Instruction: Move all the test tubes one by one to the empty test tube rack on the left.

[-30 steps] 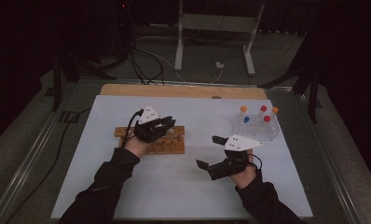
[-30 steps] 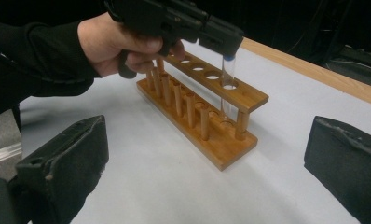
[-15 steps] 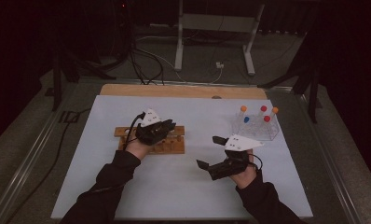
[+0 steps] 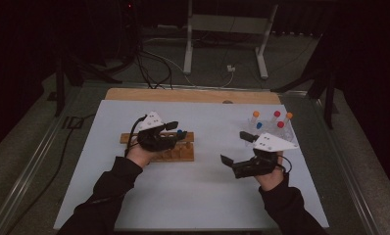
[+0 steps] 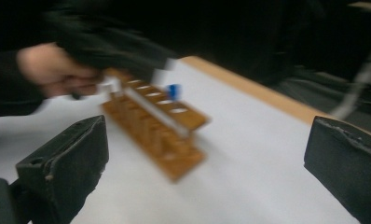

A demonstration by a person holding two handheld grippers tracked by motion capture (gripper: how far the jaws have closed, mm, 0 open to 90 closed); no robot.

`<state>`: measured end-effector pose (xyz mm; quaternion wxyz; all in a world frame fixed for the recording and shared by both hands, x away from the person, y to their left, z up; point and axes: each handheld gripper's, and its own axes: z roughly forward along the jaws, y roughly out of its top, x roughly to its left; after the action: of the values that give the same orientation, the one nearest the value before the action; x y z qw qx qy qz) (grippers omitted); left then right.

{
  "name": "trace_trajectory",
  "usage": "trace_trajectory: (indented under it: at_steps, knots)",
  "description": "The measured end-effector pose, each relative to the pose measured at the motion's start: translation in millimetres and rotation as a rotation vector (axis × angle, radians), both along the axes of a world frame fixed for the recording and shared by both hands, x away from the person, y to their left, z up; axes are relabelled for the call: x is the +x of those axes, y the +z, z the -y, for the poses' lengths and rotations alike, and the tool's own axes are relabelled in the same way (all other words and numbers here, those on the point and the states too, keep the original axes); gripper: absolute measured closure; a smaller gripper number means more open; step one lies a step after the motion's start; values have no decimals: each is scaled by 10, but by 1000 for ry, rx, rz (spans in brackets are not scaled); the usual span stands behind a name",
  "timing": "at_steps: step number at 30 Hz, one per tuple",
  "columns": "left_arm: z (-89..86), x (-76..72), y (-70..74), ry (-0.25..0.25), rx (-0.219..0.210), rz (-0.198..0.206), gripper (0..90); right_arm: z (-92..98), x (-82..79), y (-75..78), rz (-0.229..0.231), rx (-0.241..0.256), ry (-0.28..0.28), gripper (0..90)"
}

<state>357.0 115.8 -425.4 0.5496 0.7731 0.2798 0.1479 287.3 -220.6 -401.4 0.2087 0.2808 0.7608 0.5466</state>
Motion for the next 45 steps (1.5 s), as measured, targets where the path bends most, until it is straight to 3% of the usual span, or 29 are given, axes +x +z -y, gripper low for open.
trace_trajectory:
  at_steps: [3,4,5,6,7,10,12,16,20,22,23,25,26,27,29,37,45]
  knots:
    - [-35,-84,42,-17,-4,9,280,188,33,68,29,-5,-91,0]
    - [-54,-124,55,-26,-6,10,280,188,33,68,29,-5,-91,0]
    - [-69,-161,62,-30,-9,2,184,303,66,81,34,-24,-163,0]
    - [-81,-193,64,-38,-13,-13,184,303,66,81,34,-24,-163,0]
    - [-93,-231,62,-48,-16,-20,141,407,96,74,30,-25,-214,0]
    - [-115,-356,42,-84,-14,-19,38,510,152,25,2,-19,-270,0]
    - [-126,-441,20,-85,-10,-13,26,527,175,-1,-7,-24,-289,0]
    - [-175,-586,-27,-90,-41,-3,24,552,267,-132,-41,-40,-336,0]
    - [-185,-669,-65,-101,-28,-9,24,579,391,-321,-93,-57,-409,96]
    - [-192,-691,-78,-108,-34,-11,24,584,417,-361,-102,-63,-419,138]
    - [-187,-698,-82,-104,-30,-10,24,590,472,-433,-126,-81,-442,221]
    - [-190,-700,-81,-110,-25,-4,24,593,499,-463,-136,-91,-458,233]
    - [-192,-698,-79,-104,-26,-4,24,593,544,-510,-152,-120,-501,305]
    - [-195,-693,-77,-107,-30,-6,24,593,544,-510,-152,-120,-501,305]
    - [-195,-687,-76,-107,-30,-5,24,613,610,-553,-179,-121,-546,394]
    - [-190,-674,-109,-113,-35,-18,24,651,759,-621,-220,-109,-591,523]
    - [-160,-665,-146,-128,-15,-27,24,676,883,-678,-253,-91,-587,649]
